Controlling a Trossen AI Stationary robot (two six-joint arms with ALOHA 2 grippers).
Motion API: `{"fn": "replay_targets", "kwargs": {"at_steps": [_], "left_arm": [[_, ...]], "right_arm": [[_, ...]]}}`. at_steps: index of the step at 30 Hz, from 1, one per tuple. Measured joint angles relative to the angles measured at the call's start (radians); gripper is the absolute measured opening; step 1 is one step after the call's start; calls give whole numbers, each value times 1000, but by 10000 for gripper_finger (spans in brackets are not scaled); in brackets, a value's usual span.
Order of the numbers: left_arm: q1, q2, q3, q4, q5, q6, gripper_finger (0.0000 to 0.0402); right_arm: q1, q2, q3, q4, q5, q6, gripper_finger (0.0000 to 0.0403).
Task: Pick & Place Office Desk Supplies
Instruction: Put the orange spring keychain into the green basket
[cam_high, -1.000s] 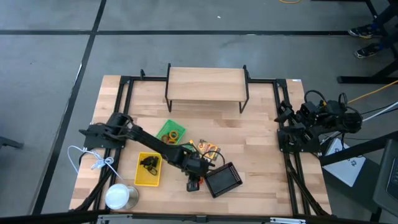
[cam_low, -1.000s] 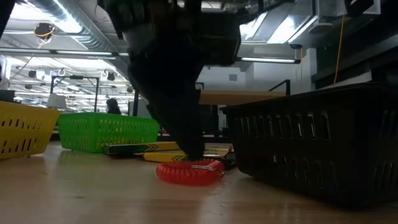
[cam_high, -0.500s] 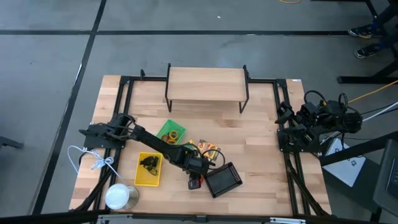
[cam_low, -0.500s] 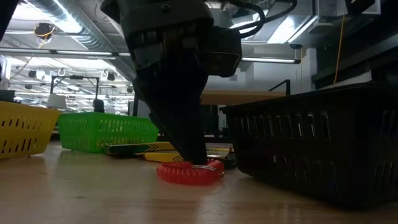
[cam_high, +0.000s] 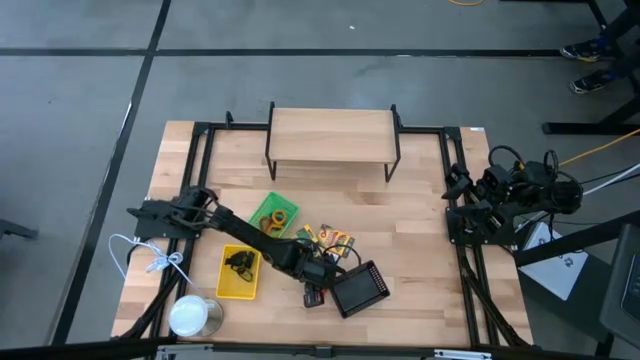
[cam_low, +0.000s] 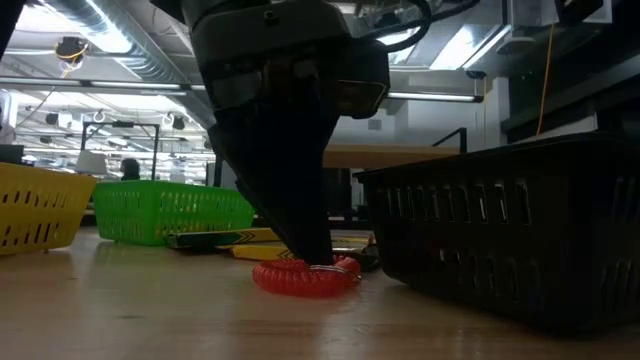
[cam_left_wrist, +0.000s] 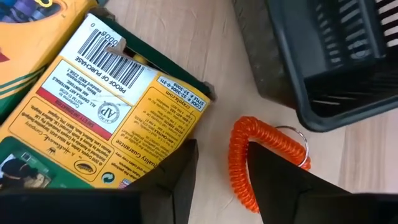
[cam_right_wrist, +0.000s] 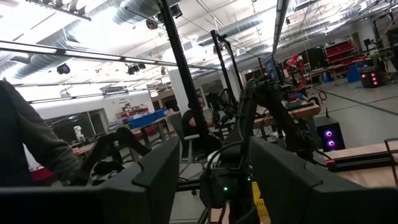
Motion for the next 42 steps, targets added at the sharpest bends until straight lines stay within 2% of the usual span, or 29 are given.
{"fn": "replay_targets", "kwargs": {"at_steps": [4,8,13,20,24,28,32,42], "left_arm": [[-6,0,-1,-24,-1,5,116],[-10,0,-2,-30,-6,-10,66],[-10,-1,-2,-26,75,-37,12],[-14,-24,-4,24,191,-65,16],[-12,-68,-11,-44,256,-45,9],[10,-142,-7,-125,238,19,6],[58,-225,-28,-135,186,82,7],[255,-462,-179,-99,61,161,6]], "right_arm": [[0,0,0,-7,0,1,197],[0,0,0,-6,0,1,197],[0,0,0,-5,0,4,197],[0,0,0,-4,2,5,197],[0,0,0,-4,13,4,197],[0,0,0,-3,20,3,197],[0,0,0,0,28,-2,197],[0,0,0,11,49,1,197]]}}
